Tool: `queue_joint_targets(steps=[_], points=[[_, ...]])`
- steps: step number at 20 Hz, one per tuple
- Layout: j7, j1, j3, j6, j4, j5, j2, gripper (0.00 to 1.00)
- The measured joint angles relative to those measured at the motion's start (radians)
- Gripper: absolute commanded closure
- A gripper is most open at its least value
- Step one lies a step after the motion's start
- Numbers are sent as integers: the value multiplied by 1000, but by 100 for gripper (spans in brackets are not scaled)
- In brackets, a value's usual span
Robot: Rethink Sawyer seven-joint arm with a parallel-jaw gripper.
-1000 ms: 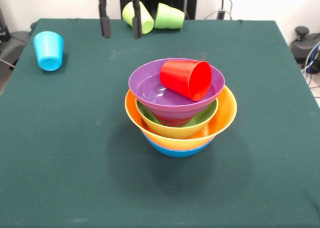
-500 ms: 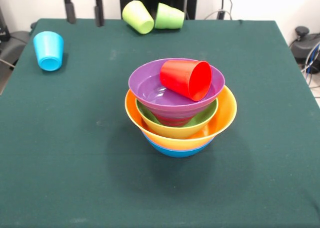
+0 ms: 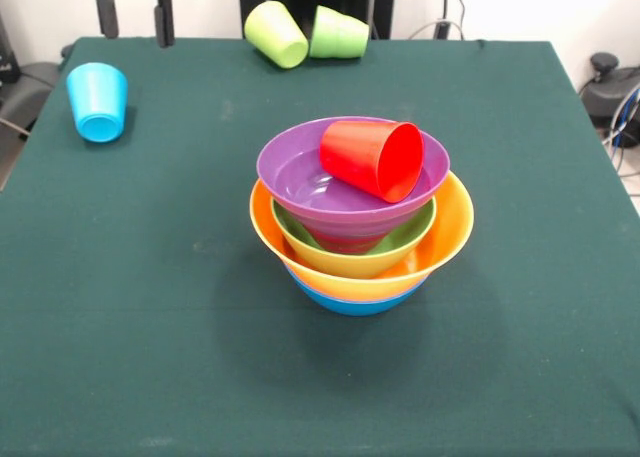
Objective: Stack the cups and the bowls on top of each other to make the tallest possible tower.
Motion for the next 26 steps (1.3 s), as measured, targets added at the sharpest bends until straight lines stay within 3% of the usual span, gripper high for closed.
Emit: queue_joint_targets(steps=[13,26], points=[[0,-83,23,0,-104,-13,138,0],[0,-175,61,0,-152,-108,295,0]])
